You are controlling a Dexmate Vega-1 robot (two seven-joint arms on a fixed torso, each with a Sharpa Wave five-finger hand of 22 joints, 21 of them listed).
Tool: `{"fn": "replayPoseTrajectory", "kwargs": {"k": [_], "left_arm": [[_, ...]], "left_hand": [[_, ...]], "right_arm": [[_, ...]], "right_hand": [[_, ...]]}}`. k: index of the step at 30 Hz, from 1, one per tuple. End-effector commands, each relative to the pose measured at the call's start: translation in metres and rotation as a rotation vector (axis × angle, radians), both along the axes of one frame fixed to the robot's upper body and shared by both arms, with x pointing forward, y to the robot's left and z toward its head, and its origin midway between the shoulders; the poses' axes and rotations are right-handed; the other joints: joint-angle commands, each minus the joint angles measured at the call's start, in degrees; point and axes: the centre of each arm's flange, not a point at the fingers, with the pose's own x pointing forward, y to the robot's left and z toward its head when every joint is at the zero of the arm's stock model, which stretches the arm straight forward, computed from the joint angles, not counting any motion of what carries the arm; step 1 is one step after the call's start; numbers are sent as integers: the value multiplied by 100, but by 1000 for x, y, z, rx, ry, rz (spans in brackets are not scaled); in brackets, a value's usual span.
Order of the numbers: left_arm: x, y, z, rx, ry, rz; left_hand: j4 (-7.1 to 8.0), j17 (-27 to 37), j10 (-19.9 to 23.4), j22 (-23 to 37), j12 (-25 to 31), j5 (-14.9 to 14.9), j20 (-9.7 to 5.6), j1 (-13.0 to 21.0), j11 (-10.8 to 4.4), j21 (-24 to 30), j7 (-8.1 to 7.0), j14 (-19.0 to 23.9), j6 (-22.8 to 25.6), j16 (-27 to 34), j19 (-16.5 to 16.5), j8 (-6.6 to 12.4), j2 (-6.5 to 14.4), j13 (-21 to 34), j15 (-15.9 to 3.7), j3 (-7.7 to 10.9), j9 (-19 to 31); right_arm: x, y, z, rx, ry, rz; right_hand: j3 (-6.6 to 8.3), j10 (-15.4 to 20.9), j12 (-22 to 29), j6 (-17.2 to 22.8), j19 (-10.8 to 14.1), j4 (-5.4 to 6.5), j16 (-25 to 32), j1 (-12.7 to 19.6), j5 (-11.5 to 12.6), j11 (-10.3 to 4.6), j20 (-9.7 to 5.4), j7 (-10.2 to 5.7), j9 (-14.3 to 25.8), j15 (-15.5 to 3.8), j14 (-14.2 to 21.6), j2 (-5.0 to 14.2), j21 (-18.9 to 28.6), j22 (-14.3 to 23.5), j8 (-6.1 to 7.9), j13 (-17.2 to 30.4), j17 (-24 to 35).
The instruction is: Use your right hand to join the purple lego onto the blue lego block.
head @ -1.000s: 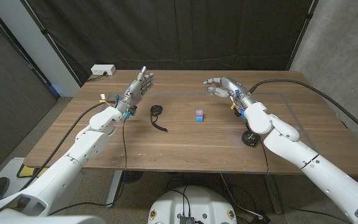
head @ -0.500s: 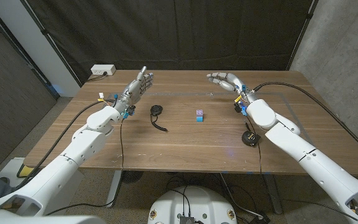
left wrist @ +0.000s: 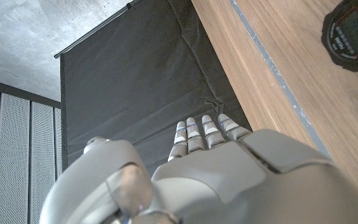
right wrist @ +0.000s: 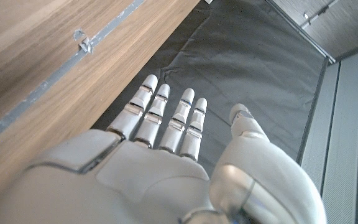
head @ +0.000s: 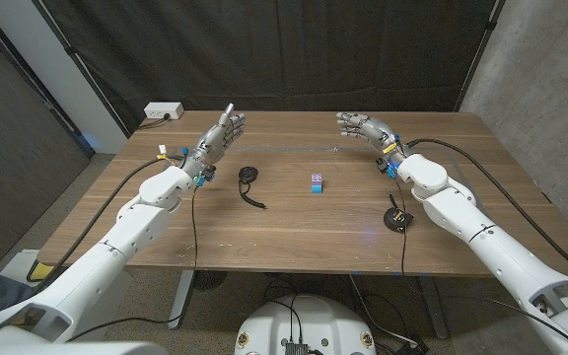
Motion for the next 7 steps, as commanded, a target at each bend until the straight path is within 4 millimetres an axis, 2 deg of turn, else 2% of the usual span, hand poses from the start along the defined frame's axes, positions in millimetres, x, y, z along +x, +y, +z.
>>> {"fn": "replayPoseTrajectory", "kwargs": {"k": [1, 7], "left_arm": [[-1, 3, -4, -32, -9, 12], [0, 5, -6, -29, -8, 8]], "left_hand": [[19, 22, 36, 17, 32, 19, -36, 28, -31, -17, -22, 49, 21, -8, -57, 22, 3, 11, -1, -55, 24], [19, 22, 27, 17, 27, 20, -35, 31, -14, -23, -26, 48, 18, -10, -67, 19, 3, 11, -8, -61, 24]], "right_arm": [[17, -14, 9, 104, 61, 84], [17, -12, 9, 113, 71, 87]], "right_hand": [[2, 16, -15, -42, -48, 41, -6, -74, -13, 65, 0, 30, 15, 22, -26, 20, -26, 30, -9, 15, 8], [-5, -4, -19, -42, -70, 43, -3, -96, -10, 67, 27, 15, 15, 48, -37, 18, -27, 29, 7, 15, 4]]}}
